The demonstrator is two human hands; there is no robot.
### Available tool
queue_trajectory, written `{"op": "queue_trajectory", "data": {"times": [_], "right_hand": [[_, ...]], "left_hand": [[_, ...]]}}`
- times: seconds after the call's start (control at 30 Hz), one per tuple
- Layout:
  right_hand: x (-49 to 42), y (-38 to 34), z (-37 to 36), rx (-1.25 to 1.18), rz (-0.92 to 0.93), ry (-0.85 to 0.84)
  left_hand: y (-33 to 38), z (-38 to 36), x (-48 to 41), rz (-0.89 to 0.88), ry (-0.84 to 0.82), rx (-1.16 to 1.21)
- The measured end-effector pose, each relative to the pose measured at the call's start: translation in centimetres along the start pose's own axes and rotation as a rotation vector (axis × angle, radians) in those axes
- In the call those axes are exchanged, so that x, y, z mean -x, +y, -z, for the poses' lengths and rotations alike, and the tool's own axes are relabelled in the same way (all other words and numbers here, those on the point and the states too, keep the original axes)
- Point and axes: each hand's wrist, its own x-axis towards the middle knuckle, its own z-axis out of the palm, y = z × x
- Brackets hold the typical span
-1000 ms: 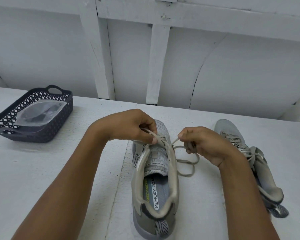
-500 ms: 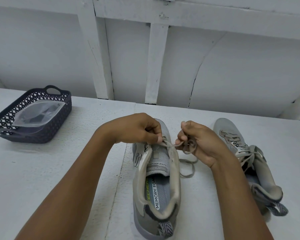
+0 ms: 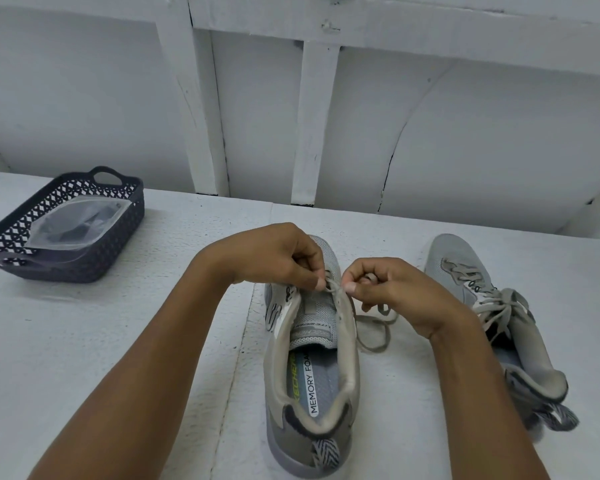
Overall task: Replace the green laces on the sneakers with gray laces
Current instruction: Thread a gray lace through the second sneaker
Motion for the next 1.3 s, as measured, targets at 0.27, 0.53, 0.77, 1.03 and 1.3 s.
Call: {"op": "queue_trajectory", "data": {"times": [0.27,0.53,0.77,1.03,1.3], "right_hand": [[-0.6,-0.7,0.1,-0.526,-0.107,0.05],[-0.9,-0.8,-0.1,-0.705,-0.168,0.141],[-0.6,-0.4,-0.5,-0.351,-0.151,0.066],[0.1,0.0,0.2,-0.139,-0.041,-0.057],[-0.4,-0.6,-0.5,-0.166,-0.126,0.069]], "left_hand": [[-0.3,-0.1,-0.2,0.035,0.04,0.033],[-0.6,0.0,-0.3,0.035,0.042,0.04],[-0.3,-0.1,-0.1,-0.006,0.002,0.014],[-0.3,-0.4,-0.4,0.006,-0.004,-0.023],[-0.3,-0.6,-0.5,0.05,0.014,0.004]]}}
